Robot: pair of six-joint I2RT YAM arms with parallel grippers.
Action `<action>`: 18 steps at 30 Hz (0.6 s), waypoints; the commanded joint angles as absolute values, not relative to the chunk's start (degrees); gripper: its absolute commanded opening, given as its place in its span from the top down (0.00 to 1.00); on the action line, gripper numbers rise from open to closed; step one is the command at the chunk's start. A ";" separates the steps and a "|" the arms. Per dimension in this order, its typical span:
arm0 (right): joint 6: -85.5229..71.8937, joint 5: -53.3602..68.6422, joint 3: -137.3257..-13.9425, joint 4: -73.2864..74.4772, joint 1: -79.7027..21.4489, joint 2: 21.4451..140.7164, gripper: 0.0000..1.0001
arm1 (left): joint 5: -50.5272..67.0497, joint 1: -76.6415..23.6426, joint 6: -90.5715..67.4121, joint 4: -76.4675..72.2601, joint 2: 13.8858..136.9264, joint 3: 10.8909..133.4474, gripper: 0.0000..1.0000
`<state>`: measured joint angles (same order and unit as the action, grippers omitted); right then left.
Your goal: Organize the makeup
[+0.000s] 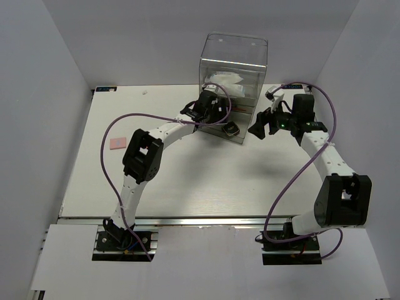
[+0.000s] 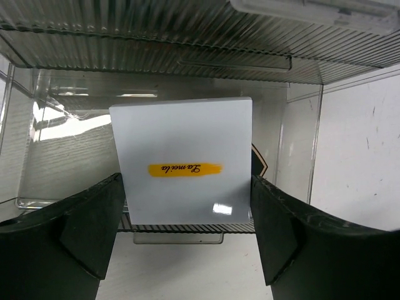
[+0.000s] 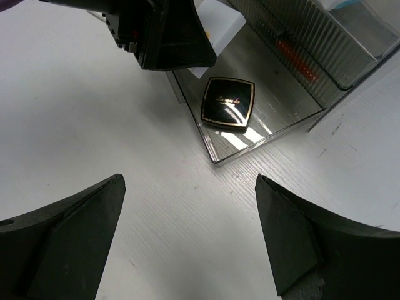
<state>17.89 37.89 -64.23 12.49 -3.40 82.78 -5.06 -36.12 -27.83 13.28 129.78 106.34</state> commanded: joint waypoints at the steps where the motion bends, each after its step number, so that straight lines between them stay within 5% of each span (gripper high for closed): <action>1: 20.30 41.13 -64.60 13.88 -3.25 83.32 0.11 | -5.89 -36.21 -27.07 11.86 127.88 108.28 0.12; 2: 20.48 42.09 -64.95 14.67 -3.25 83.58 0.11 | -5.89 -36.21 -27.16 11.95 127.79 108.37 0.02; 13: 25.83 41.32 -69.43 20.04 -8.52 87.19 0.11 | -6.76 -36.12 -27.25 13.79 122.88 108.45 0.02; 18: 27.25 33.41 -74.34 20.39 -20.37 91.04 0.11 | -8.79 -32.44 -29.44 16.52 111.91 99.08 0.02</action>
